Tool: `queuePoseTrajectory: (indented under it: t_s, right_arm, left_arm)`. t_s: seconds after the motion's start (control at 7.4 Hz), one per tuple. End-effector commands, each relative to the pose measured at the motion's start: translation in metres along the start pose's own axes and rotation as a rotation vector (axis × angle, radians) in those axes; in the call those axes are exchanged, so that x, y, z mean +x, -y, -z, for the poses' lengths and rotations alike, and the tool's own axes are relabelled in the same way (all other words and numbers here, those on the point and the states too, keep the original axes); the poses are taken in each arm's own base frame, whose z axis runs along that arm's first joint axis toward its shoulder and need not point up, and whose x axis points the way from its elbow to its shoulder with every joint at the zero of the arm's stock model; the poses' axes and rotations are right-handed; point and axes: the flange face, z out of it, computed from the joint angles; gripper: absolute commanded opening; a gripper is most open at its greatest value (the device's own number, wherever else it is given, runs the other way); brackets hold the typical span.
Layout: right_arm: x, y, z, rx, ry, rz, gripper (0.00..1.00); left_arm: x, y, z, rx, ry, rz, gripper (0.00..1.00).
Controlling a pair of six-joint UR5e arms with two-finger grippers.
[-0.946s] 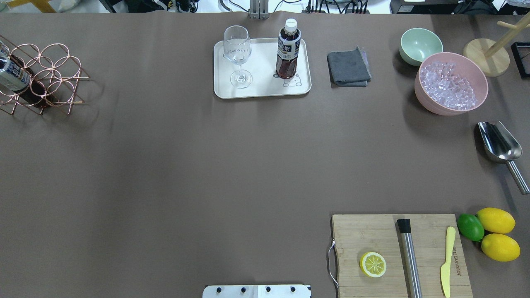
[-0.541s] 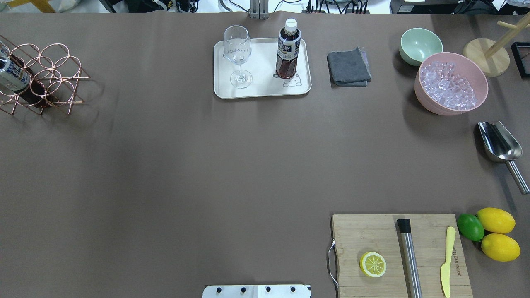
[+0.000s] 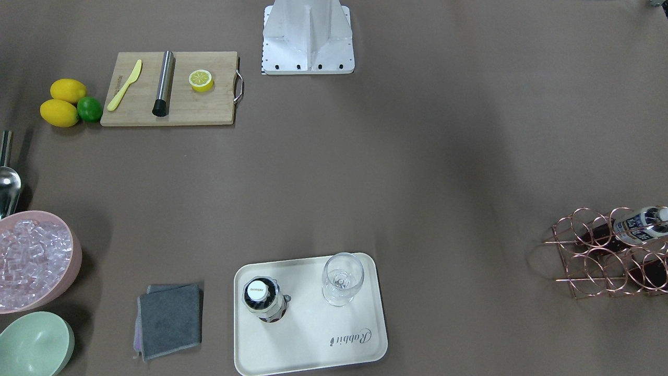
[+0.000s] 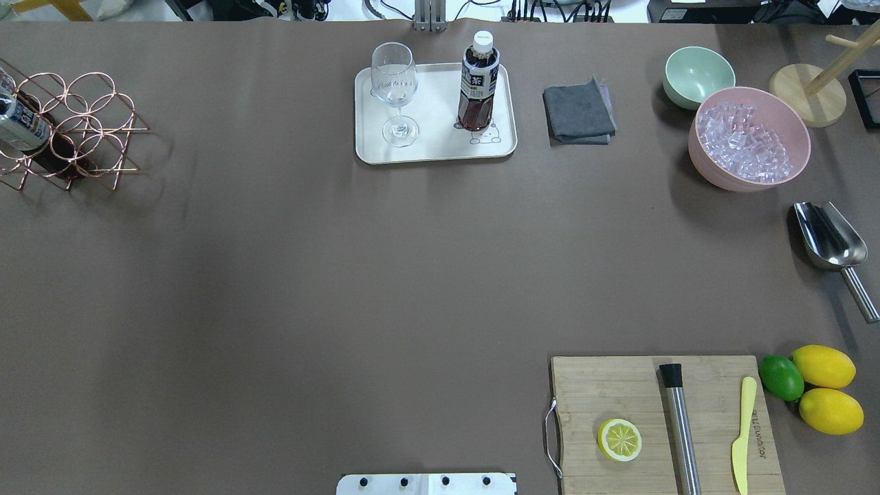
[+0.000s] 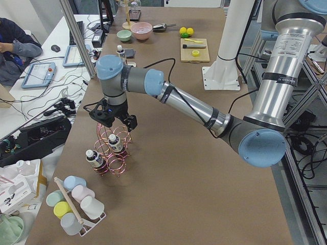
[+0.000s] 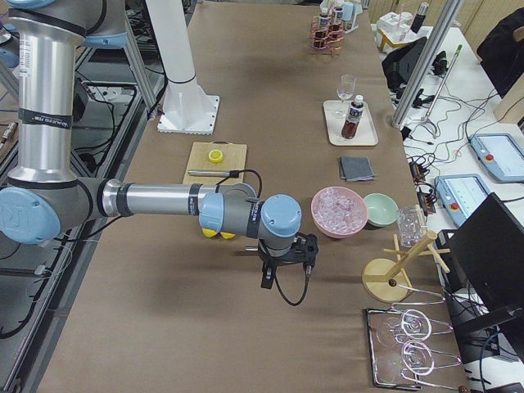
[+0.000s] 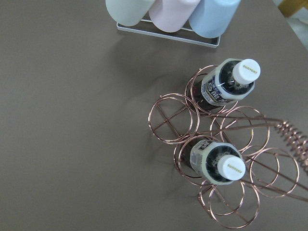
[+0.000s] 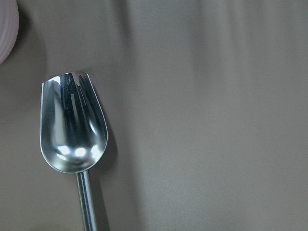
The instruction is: Take tea from basket to plate
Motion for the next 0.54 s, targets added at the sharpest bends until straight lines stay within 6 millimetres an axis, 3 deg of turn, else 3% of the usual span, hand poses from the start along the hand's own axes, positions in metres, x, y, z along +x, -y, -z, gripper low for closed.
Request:
queuePoseTrajectory:
  t_s: [0.0, 0.27, 0.41]
  right_arm:
    - [0.0, 0.0, 0.0, -0.001, 0.0, -0.001, 1.0]
    - [0.0, 0.0, 0.0, 0.0, 0.0, 0.0, 1.0]
    - [0.0, 0.0, 0.0, -0.001, 0.0, -0.001, 1.0]
  left_arm:
    - [-0.042, 0.011, -0.021, -0.022, 0.035, -0.376, 0.96]
    - [-0.075, 0.024, -0.032, -0.045, 0.047, -0.627, 0.96]
    - [-0.096, 0.032, -0.048, -0.051, 0.046, -0.753, 0.95]
